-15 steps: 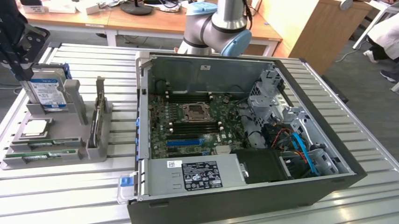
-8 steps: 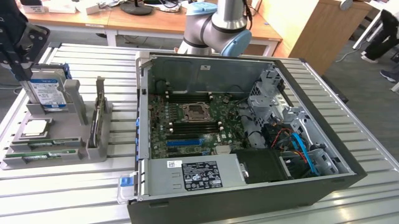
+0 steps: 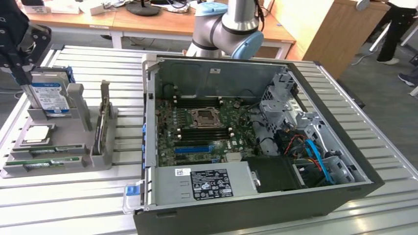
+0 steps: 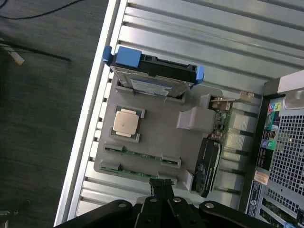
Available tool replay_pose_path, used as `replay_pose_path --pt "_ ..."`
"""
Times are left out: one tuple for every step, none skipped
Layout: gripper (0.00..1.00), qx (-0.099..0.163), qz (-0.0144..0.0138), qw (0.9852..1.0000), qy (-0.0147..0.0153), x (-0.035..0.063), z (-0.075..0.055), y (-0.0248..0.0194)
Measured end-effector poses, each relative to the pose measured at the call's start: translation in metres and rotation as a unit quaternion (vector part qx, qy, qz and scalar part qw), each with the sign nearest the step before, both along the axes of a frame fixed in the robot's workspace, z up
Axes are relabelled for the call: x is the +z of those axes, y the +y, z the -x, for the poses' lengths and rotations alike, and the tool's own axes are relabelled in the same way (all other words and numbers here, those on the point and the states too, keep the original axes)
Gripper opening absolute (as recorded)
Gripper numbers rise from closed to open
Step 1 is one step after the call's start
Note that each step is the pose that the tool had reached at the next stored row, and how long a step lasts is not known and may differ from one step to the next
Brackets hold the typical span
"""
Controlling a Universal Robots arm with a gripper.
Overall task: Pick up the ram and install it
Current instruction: 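Pick up the ram and move it above insertion slot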
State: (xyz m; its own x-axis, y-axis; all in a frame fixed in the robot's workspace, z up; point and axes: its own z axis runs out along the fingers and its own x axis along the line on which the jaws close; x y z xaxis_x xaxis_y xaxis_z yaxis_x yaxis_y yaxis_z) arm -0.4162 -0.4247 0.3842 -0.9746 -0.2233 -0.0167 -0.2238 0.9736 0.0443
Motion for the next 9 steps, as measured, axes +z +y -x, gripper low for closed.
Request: replay_pose_path --pt "0.1 0.01 0.0001 1.0 0.0001 0.0 0.0 0.0" --pt "0.1 0.019 0.0001 0.9998 0.0002 0.0 0.0 0.0" --pt "0.1 0.028 0.0001 0.9996 0.0003 -0.0001 0.0 0.0" --pt "0.1 0.036 0.0001 0.9993 0.0004 -0.0001 0.0 0.0" --pt "0.1 0.045 0.0002 0.999 0.0006 -0.0001 0.0 0.0" --pt "0.1 0.054 0.0002 0.9985 0.0007 -0.0002 0.0 0.0" --pt "0.1 0.063 0.0003 0.998 0.0008 -0.0002 0.0 0.0" --pt "0.1 0.072 0.0003 0.9974 0.0009 -0.0002 0.0 0.0" --pt "0.1 0.081 0.0004 0.9967 0.001 -0.0003 0.0 0.0"
